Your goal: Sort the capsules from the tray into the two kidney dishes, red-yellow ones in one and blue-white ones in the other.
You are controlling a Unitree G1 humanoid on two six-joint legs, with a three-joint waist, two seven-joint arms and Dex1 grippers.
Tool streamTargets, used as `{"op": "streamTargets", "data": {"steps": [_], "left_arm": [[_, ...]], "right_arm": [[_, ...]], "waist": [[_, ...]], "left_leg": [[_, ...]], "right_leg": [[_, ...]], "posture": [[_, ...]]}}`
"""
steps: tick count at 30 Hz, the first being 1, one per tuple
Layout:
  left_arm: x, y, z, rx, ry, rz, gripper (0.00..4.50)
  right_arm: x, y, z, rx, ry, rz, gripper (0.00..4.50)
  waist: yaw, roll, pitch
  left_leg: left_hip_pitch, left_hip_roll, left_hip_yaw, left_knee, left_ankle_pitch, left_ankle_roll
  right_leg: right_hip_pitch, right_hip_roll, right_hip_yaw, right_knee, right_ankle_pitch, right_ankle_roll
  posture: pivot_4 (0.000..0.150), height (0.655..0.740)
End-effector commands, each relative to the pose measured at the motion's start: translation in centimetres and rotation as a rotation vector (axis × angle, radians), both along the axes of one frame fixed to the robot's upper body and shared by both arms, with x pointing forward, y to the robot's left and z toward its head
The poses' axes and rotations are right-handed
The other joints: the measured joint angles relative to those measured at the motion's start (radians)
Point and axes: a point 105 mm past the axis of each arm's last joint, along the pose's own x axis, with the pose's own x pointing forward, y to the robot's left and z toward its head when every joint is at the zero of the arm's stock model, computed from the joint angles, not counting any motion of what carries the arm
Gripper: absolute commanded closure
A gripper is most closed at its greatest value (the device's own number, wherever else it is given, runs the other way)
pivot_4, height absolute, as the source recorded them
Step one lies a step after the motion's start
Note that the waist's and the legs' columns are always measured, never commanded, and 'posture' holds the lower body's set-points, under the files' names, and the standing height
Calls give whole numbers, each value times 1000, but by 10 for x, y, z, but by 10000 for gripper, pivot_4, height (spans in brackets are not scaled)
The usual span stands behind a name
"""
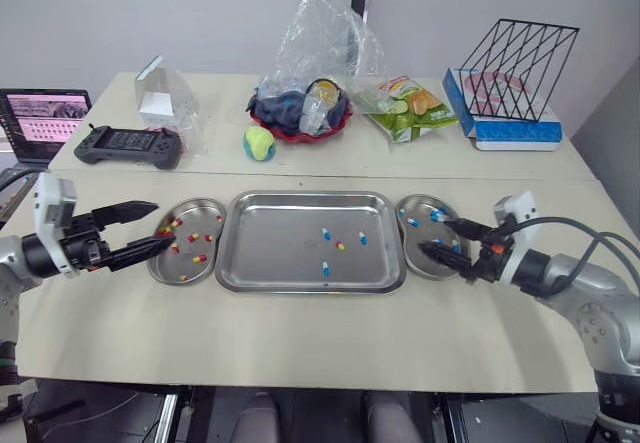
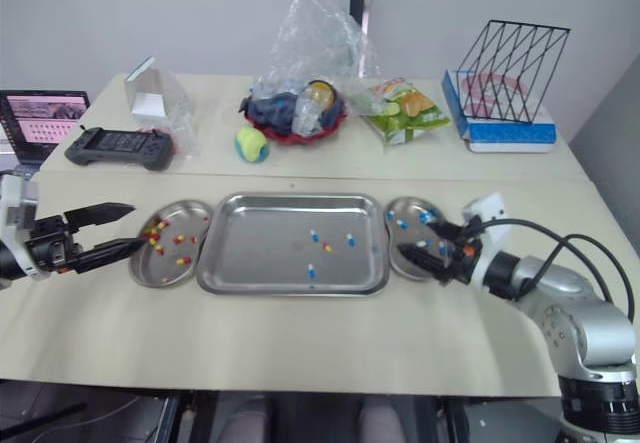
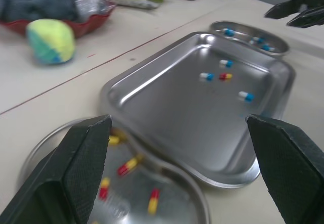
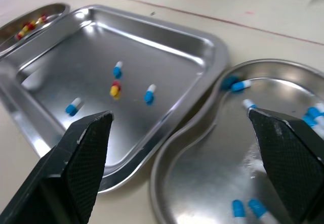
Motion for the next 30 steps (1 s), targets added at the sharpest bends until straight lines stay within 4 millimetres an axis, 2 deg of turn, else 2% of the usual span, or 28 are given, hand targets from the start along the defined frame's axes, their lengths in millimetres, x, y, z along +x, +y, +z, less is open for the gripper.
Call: {"op": "streamTargets", "data": {"steps": [1,5,7,10,15,21,30], "left_arm": [[-6,-23,7,32,-28,-99,520],[-10,-32,7,35,-26,-118,520],[-12,-33,7,39,-29,-117,520],[-16,-34,6,43,-35,-112,520],[-22,-28,5,49,-70,-71,520],[-36,-8,-1,58,-61,13,520],[-44,0,-7,61,-89,82,520]], "right_arm": [[-7,56,17,-23,-88,168,0],[2,94,7,-79,-95,183,0],[11,108,4,-126,-135,141,0],[16,124,-4,-139,-92,125,0],[18,130,-29,-247,4,128,0],[24,137,-34,-296,37,114,0],[23,142,-44,-393,94,152,0]], "waist": [[-19,0,0],[-21,0,0],[-23,0,0],[-19,0,0],[-13,0,0],[-19,0,0],[-15,0,0]], "left_leg": [[0,0,-1,0,0,0],[-1,1,-5,0,0,1],[-2,1,-5,0,0,1],[-2,1,-5,1,0,1],[-2,1,-5,1,0,1],[-2,1,-6,0,0,1],[-2,1,-6,0,0,1]], "right_leg": [[0,1,0,1,0,0],[-1,2,-1,2,-1,-1],[-1,2,-2,1,0,-1],[-2,2,-2,2,0,-1],[-2,2,-3,2,-1,-1],[-2,2,-3,2,-1,-2],[-2,2,-3,2,-1,-2]], "posture": [[1500,7380],[1500,7380],[1500,7380],[1500,7380],[1500,7380],[1500,7380],[1500,7380]]}}
